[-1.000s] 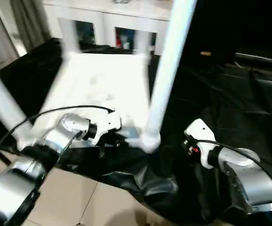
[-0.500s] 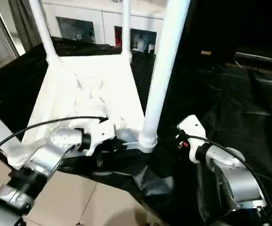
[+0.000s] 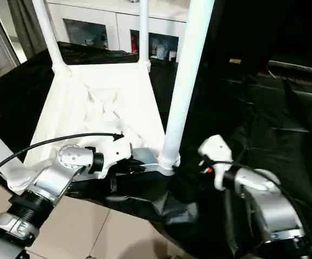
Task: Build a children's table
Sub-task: Rotate leg to tighten
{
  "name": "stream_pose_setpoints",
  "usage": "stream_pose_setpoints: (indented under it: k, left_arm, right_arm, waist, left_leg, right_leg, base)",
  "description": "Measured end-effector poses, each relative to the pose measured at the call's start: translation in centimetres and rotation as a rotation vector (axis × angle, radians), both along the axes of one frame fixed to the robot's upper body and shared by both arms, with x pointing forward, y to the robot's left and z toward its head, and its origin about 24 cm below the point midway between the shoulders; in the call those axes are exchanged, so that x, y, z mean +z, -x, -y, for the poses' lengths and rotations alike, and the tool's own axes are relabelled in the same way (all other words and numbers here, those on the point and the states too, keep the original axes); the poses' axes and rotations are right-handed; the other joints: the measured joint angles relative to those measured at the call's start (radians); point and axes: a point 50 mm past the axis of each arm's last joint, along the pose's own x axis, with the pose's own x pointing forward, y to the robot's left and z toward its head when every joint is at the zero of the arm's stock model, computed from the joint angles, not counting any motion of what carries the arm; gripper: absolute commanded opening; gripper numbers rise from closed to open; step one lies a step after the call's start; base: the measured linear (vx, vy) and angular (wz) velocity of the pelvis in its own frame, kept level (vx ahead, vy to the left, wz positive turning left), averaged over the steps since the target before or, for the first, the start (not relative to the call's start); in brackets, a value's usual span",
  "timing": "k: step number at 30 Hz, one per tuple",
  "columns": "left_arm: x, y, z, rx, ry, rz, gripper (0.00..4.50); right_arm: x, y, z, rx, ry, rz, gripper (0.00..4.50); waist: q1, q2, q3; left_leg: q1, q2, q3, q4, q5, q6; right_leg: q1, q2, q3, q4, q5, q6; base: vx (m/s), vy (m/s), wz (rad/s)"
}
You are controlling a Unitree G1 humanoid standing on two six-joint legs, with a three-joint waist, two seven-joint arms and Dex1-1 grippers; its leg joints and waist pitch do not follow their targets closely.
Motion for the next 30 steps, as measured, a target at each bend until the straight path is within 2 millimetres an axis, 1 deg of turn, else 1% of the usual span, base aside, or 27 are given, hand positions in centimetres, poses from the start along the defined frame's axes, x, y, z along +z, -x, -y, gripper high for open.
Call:
stream_pose_setpoints:
  k: [4, 8, 10, 12, 13, 14, 16, 18, 19, 21, 22, 23, 27, 30]
  left_arm:
    - [0.0, 0.0, 0.0, -0.005, 0.000, -0.003, 0.00]
    - [0.0, 0.0, 0.0, -0.008, 0.000, -0.005, 0.00]
    - [0.0, 0.0, 0.0, -0.010, 0.000, -0.007, 0.00]
    - [0.0, 0.0, 0.0, -0.009, 0.000, -0.009, 0.00]
    - [0.0, 0.0, 0.0, -0.009, 0.000, -0.010, 0.00]
    - [0.0, 0.0, 0.0, -0.009, 0.000, -0.011, 0.00]
    - [0.0, 0.0, -0.1, -0.010, -0.001, -0.014, 0.00]
    - [0.0, 0.0, -0.1, -0.012, -0.001, -0.017, 0.00]
    - [0.0, 0.1, -0.2, -0.013, -0.001, -0.019, 0.00]
    - [0.0, 0.0, -0.2, -0.014, -0.001, -0.020, 0.00]
    - [0.0, 0.0, -0.2, -0.013, -0.001, -0.020, 0.00]
    - [0.0, 0.0, -0.3, -0.013, -0.002, -0.020, 0.00]
    - [0.0, 0.0, -0.3, -0.014, -0.002, -0.021, 0.00]
    - [0.0, 0.0, -0.3, -0.013, -0.003, -0.021, 0.00]
  right_arm:
    - [-0.7, -0.2, -1.0, 0.008, -0.013, -0.016, 4.15]
    - [-0.2, -0.8, -1.7, 0.019, -0.036, 0.008, 4.15]
    - [-0.2, -0.8, -1.8, 0.021, -0.048, 0.009, 3.81]
    - [-0.5, -0.8, -2.1, 0.019, -0.073, -0.003, 3.81]
    - [-0.7, -0.8, -2.2, 0.014, -0.085, -0.013, 3.69]
    - [-0.7, -0.9, -2.1, 0.014, -0.087, -0.015, 3.69]
    - [-0.7, -0.9, -2.1, 0.017, -0.087, -0.016, 3.36]
    - [-0.8, -0.9, -2.1, 0.016, -0.086, -0.017, 3.32]
    - [-0.7, -1.0, -2.0, 0.018, -0.085, -0.017, 3.14]
    - [-0.7, -1.1, -2.0, 0.022, -0.085, -0.017, 3.14]
    - [-0.7, -1.2, -2.0, 0.026, -0.085, -0.017, 2.93]
    - [-0.7, -1.2, -2.0, 0.027, -0.085, -0.018, 2.84]
    - [-0.8, -1.2, -1.9, 0.033, -0.085, -0.017, 2.65]
    - [-0.8, -1.3, -1.9, 0.040, -0.085, -0.018, 2.63]
  waist:
    - [0.001, 0.000, 0.000]
    - [0.002, 0.000, 0.000]
    - [0.003, 0.000, 0.000]
    - [0.003, 0.000, 0.000]
    - [0.003, 0.000, 0.000]
    - [0.003, 0.000, 0.000]
    - [0.002, -0.001, 0.000]
    - [0.002, -0.001, 0.000]
    - [0.002, -0.001, 0.000]
    - [0.002, -0.002, 0.000]
    - [0.002, -0.002, 0.000]
    - [0.002, -0.003, 0.000]
    - [0.002, -0.003, 0.000]
    - [0.001, -0.004, 0.000]
  left_leg:
    - [0.000, 0.000, 0.000, 0.000, 0.000, 0.000]
    - [0.000, 0.000, 0.000, 0.000, 0.000, 0.000]
    - [0.000, 0.000, 0.000, 0.000, 0.000, 0.000]
    - [0.000, 0.000, 0.000, 0.000, 0.000, 0.000]
    - [0.000, 0.000, 0.000, 0.000, 0.000, 0.000]
    - [0.000, 0.000, 0.000, 0.000, 0.000, 0.000]
    - [0.000, 0.000, 0.000, 0.000, 0.000, 0.000]
    - [0.000, 0.000, 0.000, 0.000, 0.000, 0.000]
    - [0.000, 0.000, 0.000, 0.000, 0.000, 0.000]
    - [0.000, 0.000, 0.000, 0.000, 0.000, 0.000]
    - [0.000, 0.000, 0.000, 0.000, 0.000, 0.000]
    - [0.000, 0.000, 0.000, 0.000, 0.000, 0.000]
    - [0.000, 0.000, 0.000, 0.000, 0.000, 0.000]
    - [0.000, 0.000, 0.000, 0.000, 0.000, 0.000]
  right_leg:
    - [0.000, 0.000, 0.000, 0.000, 0.000, 0.000]
    - [0.000, 0.000, 0.000, 0.000, 0.000, 0.000]
    - [0.000, 0.000, 0.000, 0.000, 0.000, 0.000]
    - [0.000, 0.000, 0.000, 0.000, 0.000, 0.000]
    - [0.000, 0.000, 0.000, 0.000, 0.000, 0.000]
    - [0.000, 0.000, 0.000, 0.000, 0.000, 0.000]
    - [0.000, 0.000, 0.000, 0.000, 0.000, 0.000]
    - [0.000, 0.000, 0.000, 0.000, 0.000, 0.000]
    - [0.000, 0.000, 0.000, 0.000, 0.000, 0.000]
    - [0.000, 0.000, 0.000, 0.000, 0.000, 0.000]
    - [0.000, 0.000, 0.000, 0.001, 0.000, 0.000]
    - [0.000, 0.000, 0.000, 0.001, 0.000, 0.000]
    - [0.000, 0.000, 0.001, 0.001, 0.000, 0.000]
    - [0.000, 0.000, 0.001, 0.001, 0.000, 0.000]
  base:
    - [0.000, 0.000, 0.00]
    - [0.000, 0.000, 0.00]
    - [0.000, 0.000, 0.00]
    - [0.000, 0.000, 0.00]
    - [0.000, 0.000, 0.00]
    - [0.000, 0.000, 0.00]
    - [0.000, 0.000, 0.00]
    - [0.000, 0.000, 0.00]
    - [0.000, 0.000, 0.00]
    - [0.000, 0.000, 0.00]
    - [0.000, 0.000, 0.00]
    - [0.000, 0.000, 0.00]
    - [0.000, 0.000, 0.00]
    - [0.000, 0.000, 0.00]
